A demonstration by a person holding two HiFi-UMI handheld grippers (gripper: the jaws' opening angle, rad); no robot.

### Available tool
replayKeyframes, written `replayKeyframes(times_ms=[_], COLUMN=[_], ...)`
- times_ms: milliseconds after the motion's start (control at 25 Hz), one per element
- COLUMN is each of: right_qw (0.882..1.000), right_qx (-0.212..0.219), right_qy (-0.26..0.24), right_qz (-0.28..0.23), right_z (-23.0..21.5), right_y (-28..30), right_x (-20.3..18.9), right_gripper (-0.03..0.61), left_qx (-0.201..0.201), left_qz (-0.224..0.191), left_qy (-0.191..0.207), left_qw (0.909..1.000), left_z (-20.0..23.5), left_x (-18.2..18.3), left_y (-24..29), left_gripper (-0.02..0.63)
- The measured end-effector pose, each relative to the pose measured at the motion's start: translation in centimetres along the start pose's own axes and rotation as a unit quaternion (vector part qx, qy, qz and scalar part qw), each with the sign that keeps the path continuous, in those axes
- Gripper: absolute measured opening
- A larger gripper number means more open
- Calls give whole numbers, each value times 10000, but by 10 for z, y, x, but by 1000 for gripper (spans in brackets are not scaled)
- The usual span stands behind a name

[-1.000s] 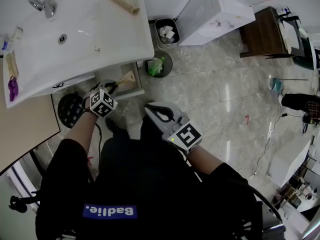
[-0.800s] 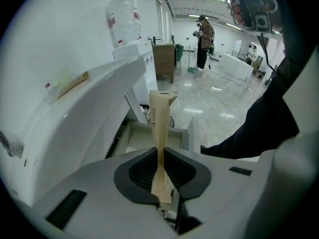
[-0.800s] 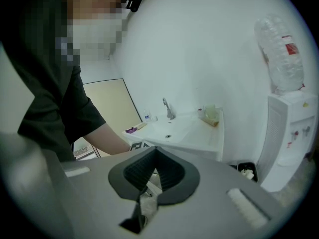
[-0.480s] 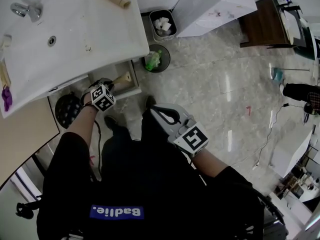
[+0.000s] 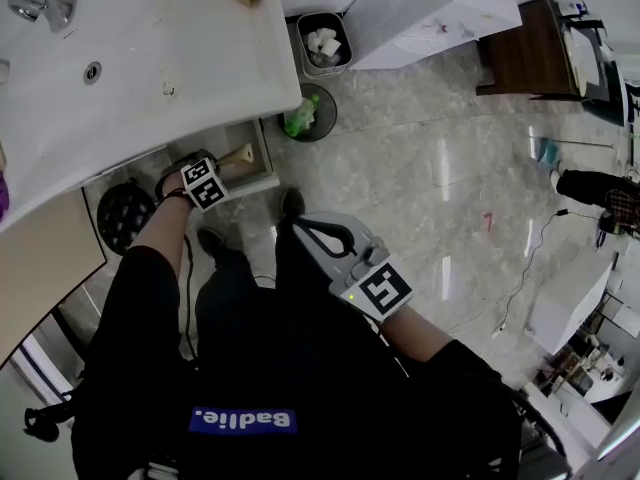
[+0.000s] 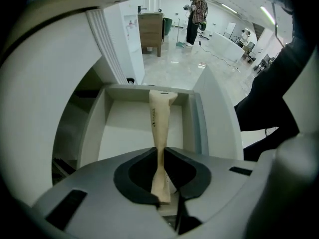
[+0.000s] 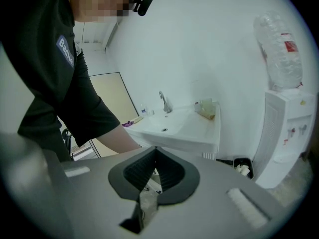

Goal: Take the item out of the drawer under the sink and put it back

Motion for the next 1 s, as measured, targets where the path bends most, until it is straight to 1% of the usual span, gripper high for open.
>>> replayKeyframes(times_ms=[160, 400, 680, 1000], right_qw=[10000, 9998, 9994, 9993], right_qx=[-33, -111, -229, -285], right_qy=[-2, 66, 195, 183], right_qz=[82, 117, 152, 135], right_z=[0, -1, -1, -3], right_y=[5, 11, 7, 0], right_x=[-6, -13, -20, -19], right_gripper=[2, 3, 2, 2], left_qx=[-85, -193, -236, -246], left_qz=[62, 147, 201, 209], left_qy=[3, 210, 166, 143], left_qw=[9999, 9995, 9994, 9994], left_z=[3, 5, 8, 6], left_x=[-4, -4, -1, 4], left_y=[14, 26, 39, 45], left_gripper=[43, 43, 43, 43])
Point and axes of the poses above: the fingertips, and each gripper's own axes: y forward along the fingers, z to its left, x out of its top, the point moved 7 cm from there along -y, backward along the fingers, and after that the axes turned 3 degrees about -y, right-handed, at the moved point
